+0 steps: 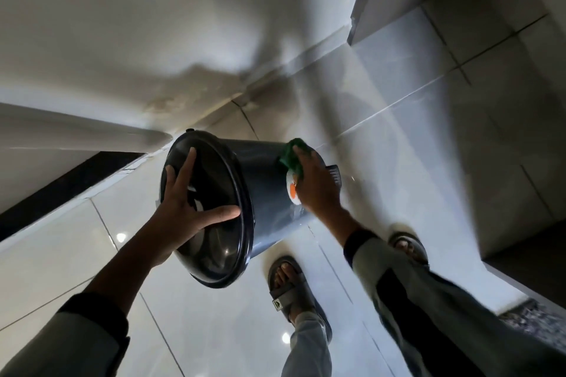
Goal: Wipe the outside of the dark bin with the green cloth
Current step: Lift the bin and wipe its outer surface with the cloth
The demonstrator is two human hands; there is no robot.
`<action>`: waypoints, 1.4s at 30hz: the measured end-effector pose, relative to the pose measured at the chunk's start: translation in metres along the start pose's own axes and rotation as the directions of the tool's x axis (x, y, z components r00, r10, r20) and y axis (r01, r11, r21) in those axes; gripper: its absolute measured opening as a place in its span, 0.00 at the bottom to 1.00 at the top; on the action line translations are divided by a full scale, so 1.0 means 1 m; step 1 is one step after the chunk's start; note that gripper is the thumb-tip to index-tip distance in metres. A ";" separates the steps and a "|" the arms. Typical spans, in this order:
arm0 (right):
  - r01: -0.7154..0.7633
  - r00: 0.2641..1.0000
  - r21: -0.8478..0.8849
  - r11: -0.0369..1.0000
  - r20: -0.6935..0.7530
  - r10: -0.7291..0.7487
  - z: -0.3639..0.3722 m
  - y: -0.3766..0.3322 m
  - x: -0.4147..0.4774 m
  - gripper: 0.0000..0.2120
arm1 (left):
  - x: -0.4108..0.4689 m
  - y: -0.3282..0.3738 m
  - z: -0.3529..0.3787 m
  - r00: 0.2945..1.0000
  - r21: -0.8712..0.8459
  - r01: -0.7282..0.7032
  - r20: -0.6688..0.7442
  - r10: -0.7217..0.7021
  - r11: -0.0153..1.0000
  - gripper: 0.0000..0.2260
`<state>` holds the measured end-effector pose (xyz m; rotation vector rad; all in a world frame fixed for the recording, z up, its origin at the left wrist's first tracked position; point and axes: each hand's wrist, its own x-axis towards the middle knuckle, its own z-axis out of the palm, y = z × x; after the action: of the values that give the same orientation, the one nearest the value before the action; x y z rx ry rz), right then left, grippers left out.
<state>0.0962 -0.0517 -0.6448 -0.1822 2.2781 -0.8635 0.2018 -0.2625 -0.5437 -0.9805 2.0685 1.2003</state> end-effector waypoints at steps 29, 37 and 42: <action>0.276 0.961 0.232 0.933 -0.049 -0.272 -0.005 -0.045 -0.042 0.33 | -0.012 0.014 0.023 0.987 -0.080 0.041 -0.154 -0.053 0.996 0.61; 0.111 0.990 0.145 0.983 -0.107 -0.096 0.022 0.008 0.023 0.28 | -0.003 -0.009 -0.002 0.994 -0.193 -0.006 -0.111 -0.016 0.981 0.68; -0.126 0.991 0.081 0.989 -0.037 0.129 0.012 0.024 0.079 0.31 | 0.010 -0.009 -0.009 0.990 -0.276 -0.011 -0.135 -0.027 0.961 0.66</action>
<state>0.0467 -0.0672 -0.7105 0.0175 2.2621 -0.8956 0.2023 -0.2771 -0.5518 -1.2294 2.0324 1.4844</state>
